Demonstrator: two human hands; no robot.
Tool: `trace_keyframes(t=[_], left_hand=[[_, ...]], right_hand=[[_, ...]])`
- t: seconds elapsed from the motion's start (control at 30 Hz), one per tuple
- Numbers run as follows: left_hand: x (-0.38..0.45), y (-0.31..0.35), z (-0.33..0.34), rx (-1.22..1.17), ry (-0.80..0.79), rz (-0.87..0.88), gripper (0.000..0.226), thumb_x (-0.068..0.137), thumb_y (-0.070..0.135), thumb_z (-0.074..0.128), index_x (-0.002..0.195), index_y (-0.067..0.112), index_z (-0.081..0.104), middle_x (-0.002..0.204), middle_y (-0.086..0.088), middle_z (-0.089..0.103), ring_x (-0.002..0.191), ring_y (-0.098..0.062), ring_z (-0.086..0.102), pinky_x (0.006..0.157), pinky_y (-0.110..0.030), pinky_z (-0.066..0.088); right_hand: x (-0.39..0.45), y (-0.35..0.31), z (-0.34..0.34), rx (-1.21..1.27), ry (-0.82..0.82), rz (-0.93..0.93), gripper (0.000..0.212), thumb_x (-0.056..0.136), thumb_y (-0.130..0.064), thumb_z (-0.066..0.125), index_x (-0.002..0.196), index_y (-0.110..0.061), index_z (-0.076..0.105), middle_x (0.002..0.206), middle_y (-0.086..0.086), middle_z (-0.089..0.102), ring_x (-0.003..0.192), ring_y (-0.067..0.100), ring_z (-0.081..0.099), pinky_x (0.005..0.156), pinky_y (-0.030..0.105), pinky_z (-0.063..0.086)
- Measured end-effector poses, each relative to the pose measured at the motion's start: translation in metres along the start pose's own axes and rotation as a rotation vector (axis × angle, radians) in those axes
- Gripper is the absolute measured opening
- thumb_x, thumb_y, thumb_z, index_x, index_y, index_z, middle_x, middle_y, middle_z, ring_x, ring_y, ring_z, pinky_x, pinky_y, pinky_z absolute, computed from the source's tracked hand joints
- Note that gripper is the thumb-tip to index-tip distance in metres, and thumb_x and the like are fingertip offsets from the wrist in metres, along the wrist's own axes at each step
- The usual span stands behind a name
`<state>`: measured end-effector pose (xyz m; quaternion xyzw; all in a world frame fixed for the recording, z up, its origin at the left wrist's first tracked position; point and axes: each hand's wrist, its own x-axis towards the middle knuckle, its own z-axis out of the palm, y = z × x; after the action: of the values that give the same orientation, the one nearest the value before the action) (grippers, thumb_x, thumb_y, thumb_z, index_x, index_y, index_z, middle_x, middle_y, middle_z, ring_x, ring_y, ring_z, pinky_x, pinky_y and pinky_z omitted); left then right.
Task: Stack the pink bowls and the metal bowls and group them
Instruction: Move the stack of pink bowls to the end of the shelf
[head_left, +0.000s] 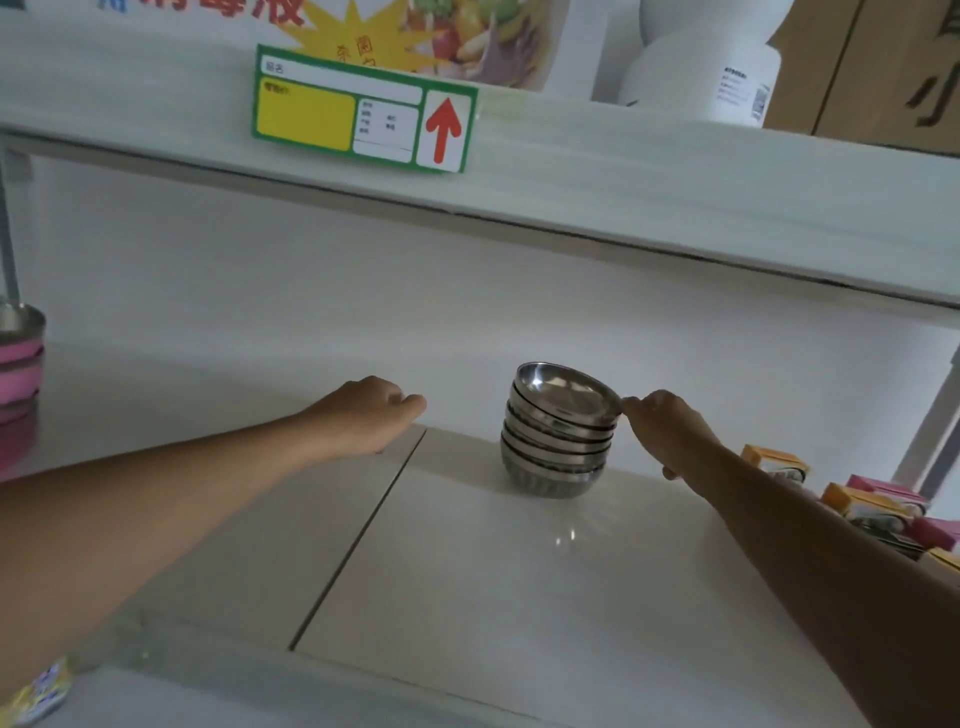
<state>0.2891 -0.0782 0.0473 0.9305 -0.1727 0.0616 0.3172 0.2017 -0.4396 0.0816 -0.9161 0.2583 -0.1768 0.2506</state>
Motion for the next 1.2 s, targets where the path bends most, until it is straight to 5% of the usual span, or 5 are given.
trace_keyframes(t=[0.13, 0.33, 0.47, 0.63, 1.2], left_hand=[[-0.031, -0.004, 0.000, 0.275, 0.019, -0.001, 0.061, 0.094, 0.070, 0.036, 0.090, 0.017, 0.066, 0.095, -0.008, 0.076, 0.085, -0.030, 0.070, 0.074, -0.034, 0.051], [-0.106, 0.018, 0.003, 0.464, 0.084, -0.050, 0.058, 0.095, 0.073, 0.036, 0.120, 0.034, 0.071, 0.131, -0.004, 0.073, 0.115, -0.034, 0.069, 0.082, -0.037, 0.044], [-0.169, 0.031, 0.006, 0.465, 0.086, -0.126, 0.053, 0.098, 0.072, 0.044, 0.117, 0.033, 0.074, 0.119, 0.002, 0.078, 0.114, -0.032, 0.071, 0.083, -0.036, 0.045], [-0.233, 0.024, -0.007, 0.495, 0.097, -0.210, 0.051, 0.097, 0.070, 0.047, 0.115, 0.032, 0.074, 0.124, 0.000, 0.077, 0.115, -0.034, 0.071, 0.083, -0.035, 0.044], [-0.377, -0.161, -0.172, 0.505, 0.095, -0.409, 0.053, 0.095, 0.079, 0.036, 0.113, 0.042, 0.069, 0.105, 0.010, 0.071, 0.096, -0.021, 0.069, 0.076, -0.034, 0.052]], right_hand=[[-0.033, 0.011, -0.010, -0.170, 0.037, -0.196, 0.025, 0.107, -0.044, 0.036, 0.098, -0.023, 0.045, 0.092, 0.012, 0.060, 0.062, 0.041, 0.074, 0.058, 0.037, 0.057], [-0.088, 0.035, -0.007, -0.179, -0.078, -0.378, 0.038, 0.094, -0.068, 0.047, 0.087, -0.034, 0.065, 0.082, -0.002, 0.074, 0.069, 0.024, 0.073, 0.079, 0.039, 0.061], [-0.130, 0.031, 0.013, -0.071, -0.228, -0.610, 0.014, 0.101, -0.059, 0.057, 0.093, -0.049, 0.065, 0.104, -0.005, 0.074, 0.090, 0.022, 0.070, 0.082, 0.041, 0.057], [-0.185, 0.001, 0.039, 0.023, -0.365, -0.712, 0.042, 0.102, -0.056, 0.064, 0.131, -0.027, 0.072, 0.099, -0.010, 0.072, 0.088, 0.015, 0.071, 0.091, 0.046, 0.063], [-0.338, -0.212, 0.122, -0.094, -0.461, -0.872, 0.039, 0.098, -0.064, 0.057, 0.120, -0.036, 0.072, 0.107, -0.006, 0.074, 0.103, 0.022, 0.069, 0.094, 0.041, 0.058]])
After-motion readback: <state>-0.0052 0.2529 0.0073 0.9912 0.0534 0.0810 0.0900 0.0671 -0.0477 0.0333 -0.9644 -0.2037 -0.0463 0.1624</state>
